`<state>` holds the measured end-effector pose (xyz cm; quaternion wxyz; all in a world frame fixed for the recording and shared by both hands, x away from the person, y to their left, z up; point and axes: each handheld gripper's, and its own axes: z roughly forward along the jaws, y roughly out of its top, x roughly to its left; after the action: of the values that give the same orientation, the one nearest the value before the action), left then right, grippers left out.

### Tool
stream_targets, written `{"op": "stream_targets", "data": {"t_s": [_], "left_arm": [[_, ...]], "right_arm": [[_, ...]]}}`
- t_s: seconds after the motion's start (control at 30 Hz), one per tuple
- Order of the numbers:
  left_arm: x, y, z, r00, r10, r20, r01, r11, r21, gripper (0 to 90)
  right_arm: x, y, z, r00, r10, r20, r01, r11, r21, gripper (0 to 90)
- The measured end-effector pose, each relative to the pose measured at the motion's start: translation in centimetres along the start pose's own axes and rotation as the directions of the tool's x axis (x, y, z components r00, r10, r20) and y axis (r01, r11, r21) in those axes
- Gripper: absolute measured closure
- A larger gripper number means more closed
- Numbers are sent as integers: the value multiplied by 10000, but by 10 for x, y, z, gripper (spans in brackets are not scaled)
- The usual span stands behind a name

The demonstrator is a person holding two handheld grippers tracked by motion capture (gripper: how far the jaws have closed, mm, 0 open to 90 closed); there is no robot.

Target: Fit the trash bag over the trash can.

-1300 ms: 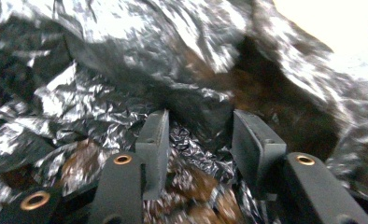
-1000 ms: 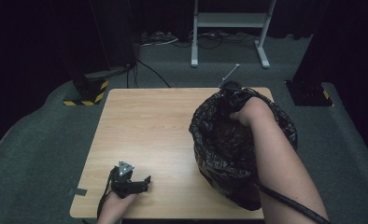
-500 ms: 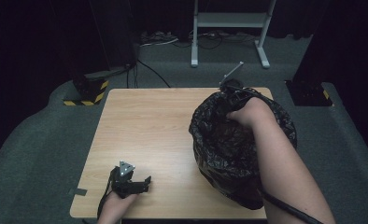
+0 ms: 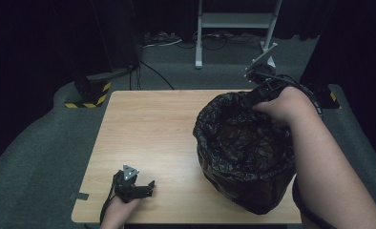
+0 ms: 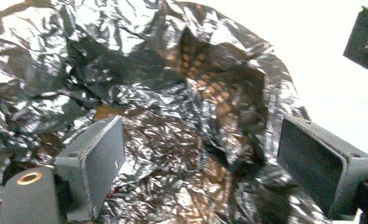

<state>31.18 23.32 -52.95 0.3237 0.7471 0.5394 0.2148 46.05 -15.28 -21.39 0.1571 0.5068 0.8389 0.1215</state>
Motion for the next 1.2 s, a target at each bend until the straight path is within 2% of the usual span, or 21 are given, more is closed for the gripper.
{"op": "stream_targets", "data": {"t_s": [0.13,0.23,0.47,0.73,0.8,1.0,1.1,1.2], "left_arm": [[-1,0,0,10000,56,-23,-56,10000,35,5],[-1,0,0,10000,44,-15,-44,10000,36,5],[-1,0,1,9999,114,-70,-113,9999,52,3],[-1,0,1,9999,117,-72,-117,9999,50,3],[-1,0,1,9999,128,-75,-128,9999,48,3],[-1,0,0,9999,116,-82,-115,9999,48,5],[-1,0,0,9998,150,-89,-149,9998,90,5],[-1,0,0,9999,117,-85,-117,9999,68,4]], "right_arm": [[-9,-5,-4,9998,-35,187,36,10000,-43,142],[-22,-11,-7,9994,50,340,-48,10000,-57,140],[-54,-32,-10,9963,695,502,-699,9975,60,140],[-93,-61,-10,9852,1550,728,-1564,9876,138,141],[-104,-70,-8,9799,1784,896,-1808,9833,190,141],[-127,-93,2,9680,2294,1021,-2344,9713,395,143],[-134,-104,12,9641,2466,982,-2526,9661,541,144],[-136,-113,26,9639,2502,916,-2572,9634,752,144]]}}
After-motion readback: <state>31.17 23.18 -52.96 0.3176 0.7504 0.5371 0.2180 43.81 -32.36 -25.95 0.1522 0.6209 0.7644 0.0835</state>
